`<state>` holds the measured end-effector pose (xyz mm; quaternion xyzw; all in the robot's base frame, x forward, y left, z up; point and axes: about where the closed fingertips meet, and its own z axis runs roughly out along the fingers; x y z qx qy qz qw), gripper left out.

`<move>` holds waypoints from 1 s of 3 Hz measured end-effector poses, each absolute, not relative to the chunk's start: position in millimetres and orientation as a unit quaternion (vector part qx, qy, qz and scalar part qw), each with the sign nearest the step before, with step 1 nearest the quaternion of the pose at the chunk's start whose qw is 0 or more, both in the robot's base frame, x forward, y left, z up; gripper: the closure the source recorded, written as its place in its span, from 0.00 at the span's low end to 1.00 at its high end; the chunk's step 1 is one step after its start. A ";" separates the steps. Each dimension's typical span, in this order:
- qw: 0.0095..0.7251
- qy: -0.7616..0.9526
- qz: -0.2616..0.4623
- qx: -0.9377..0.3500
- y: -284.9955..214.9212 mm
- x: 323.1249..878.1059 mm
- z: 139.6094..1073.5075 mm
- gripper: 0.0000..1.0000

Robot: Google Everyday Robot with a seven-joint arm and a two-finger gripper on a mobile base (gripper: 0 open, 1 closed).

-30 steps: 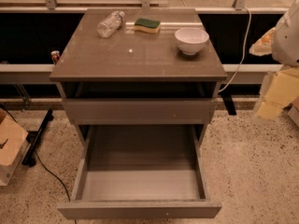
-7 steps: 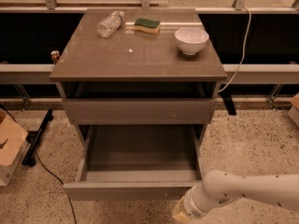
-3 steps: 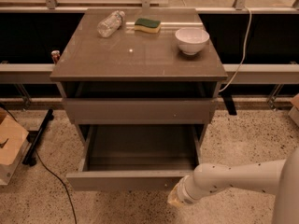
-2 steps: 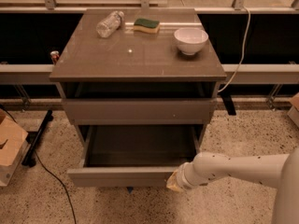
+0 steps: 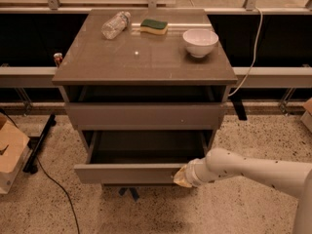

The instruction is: Close middle drawer

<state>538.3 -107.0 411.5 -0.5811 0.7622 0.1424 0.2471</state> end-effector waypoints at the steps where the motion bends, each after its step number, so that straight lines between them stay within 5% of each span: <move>1: 0.278 0.752 0.150 -0.578 -110.8 569.7 417.2 0.75; 3: 0.296 0.748 0.158 -0.572 -111.3 593.1 416.1 0.28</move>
Offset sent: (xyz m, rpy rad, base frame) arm 0.0975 -0.0135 0.0063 0.1433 -0.0986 -0.0188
